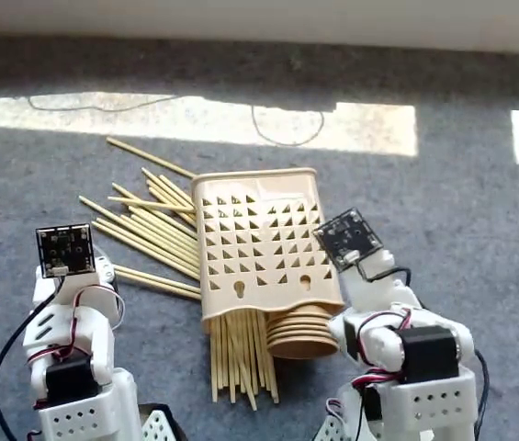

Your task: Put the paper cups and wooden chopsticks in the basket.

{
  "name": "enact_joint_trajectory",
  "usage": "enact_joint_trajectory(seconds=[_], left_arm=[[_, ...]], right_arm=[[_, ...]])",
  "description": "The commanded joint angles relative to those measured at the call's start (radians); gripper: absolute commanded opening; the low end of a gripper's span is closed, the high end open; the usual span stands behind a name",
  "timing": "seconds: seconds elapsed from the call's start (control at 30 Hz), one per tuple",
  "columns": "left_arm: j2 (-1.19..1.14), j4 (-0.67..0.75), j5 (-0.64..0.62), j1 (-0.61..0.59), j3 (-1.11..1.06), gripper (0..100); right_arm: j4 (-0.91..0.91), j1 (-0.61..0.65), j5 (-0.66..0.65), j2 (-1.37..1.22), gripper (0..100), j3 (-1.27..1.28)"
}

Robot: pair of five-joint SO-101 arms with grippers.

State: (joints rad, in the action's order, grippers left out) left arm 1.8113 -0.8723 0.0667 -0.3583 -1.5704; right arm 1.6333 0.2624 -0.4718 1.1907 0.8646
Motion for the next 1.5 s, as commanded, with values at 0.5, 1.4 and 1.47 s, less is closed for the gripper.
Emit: enact_joint_trajectory(seconds=[0.5, 1.4, 1.47], left_arm=[[0.012, -0.005, 0.009, -0.007, 0.004, 1], [0.012, -0.005, 0.011, -0.007, 0.004, 1], [0.012, -0.005, 0.011, -0.007, 0.004, 1]], right_arm=[[-0.403, -0.079, -0.094, -0.013, 15.9, 0.302], [-0.206, -0.030, -0.092, 0.064, 5.2, 0.096], [-0.134, -0.030, -0.092, 0.114, 12.6, 0.033]])
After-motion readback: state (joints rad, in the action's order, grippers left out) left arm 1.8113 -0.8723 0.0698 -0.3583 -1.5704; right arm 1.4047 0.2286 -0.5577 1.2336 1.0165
